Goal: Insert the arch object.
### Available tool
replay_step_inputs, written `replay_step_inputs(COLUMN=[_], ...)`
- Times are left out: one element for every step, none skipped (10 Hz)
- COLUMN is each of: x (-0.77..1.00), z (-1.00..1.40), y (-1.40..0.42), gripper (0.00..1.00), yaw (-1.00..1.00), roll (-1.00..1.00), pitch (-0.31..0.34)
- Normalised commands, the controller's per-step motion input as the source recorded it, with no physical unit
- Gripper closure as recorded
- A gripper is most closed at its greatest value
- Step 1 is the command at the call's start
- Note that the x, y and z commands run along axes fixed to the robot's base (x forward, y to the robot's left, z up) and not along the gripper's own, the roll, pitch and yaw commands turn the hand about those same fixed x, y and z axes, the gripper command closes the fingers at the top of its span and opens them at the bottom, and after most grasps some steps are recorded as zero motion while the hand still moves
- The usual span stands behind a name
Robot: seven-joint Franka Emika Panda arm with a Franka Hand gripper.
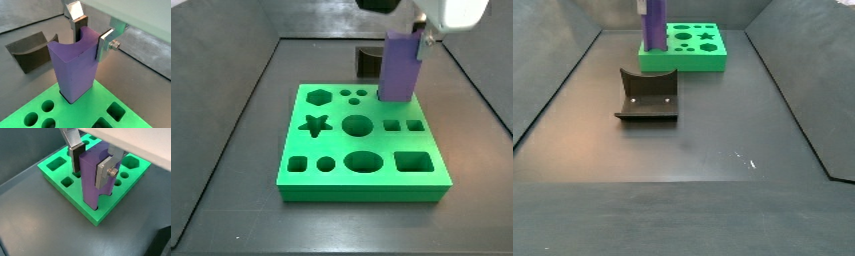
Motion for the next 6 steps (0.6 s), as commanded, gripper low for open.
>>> replay_step_inputs(x=[0.25, 0.19, 0.14, 0.1, 0.0, 0.0], z=[-0.27, -0.27, -0.3, -0.3, -0.04, 0.0], y=[0.0, 0.0, 0.0, 0.01, 0.0, 0.0], gripper=[1.0, 1.0, 1.0, 1.0, 1.0, 1.0], yaw=[-0.02, -0.01, 0.0, 0.0, 0.0, 0.0], roll=[0.03, 0.01, 0.0, -0.04, -0.01, 0.0], pitch=[0.096, 0.073, 0.054, 0.027, 0.0, 0.0])
